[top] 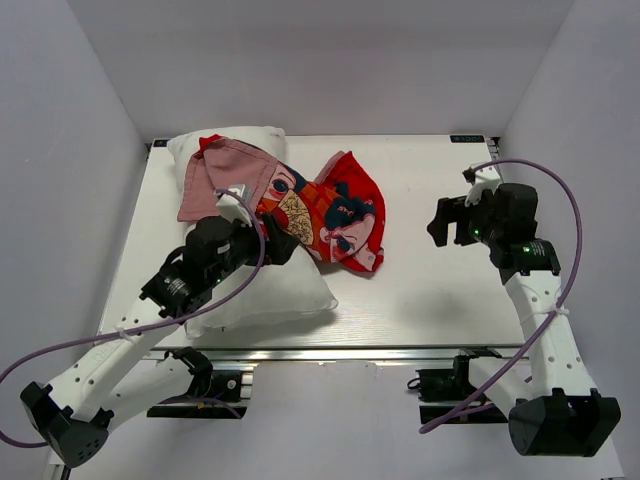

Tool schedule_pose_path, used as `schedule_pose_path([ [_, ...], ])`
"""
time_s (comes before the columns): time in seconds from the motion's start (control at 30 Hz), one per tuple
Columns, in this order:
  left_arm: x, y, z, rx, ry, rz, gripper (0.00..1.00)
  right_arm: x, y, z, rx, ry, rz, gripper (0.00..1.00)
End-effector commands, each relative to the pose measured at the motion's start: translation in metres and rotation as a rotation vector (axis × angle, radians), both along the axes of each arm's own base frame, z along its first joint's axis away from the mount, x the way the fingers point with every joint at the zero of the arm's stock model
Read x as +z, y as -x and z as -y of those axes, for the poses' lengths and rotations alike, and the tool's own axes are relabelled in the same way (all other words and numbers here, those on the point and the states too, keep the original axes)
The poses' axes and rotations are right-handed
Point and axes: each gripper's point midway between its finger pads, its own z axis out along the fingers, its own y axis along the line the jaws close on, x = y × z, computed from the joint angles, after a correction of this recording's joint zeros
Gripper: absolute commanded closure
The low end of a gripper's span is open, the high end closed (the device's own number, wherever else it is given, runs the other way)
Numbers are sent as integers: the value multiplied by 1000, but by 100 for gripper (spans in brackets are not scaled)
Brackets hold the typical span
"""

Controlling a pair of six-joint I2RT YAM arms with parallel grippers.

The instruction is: Put the pillow into the pillowcase

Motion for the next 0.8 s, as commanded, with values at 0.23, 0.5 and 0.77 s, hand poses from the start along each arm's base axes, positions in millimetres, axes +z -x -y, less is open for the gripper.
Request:
schedule_pose_path([
  [0.23, 25, -4, 6, 5, 19, -28, 40, 38, 55, -64, 660, 98, 318, 11],
  [0.5, 18, 2, -39, 255, -13, -147, 27, 33, 54, -95, 567, -91, 150, 29],
  [0.77, 35, 15, -103, 485, -173, -162, 15, 89, 41, -168, 586, -246, 159, 21],
])
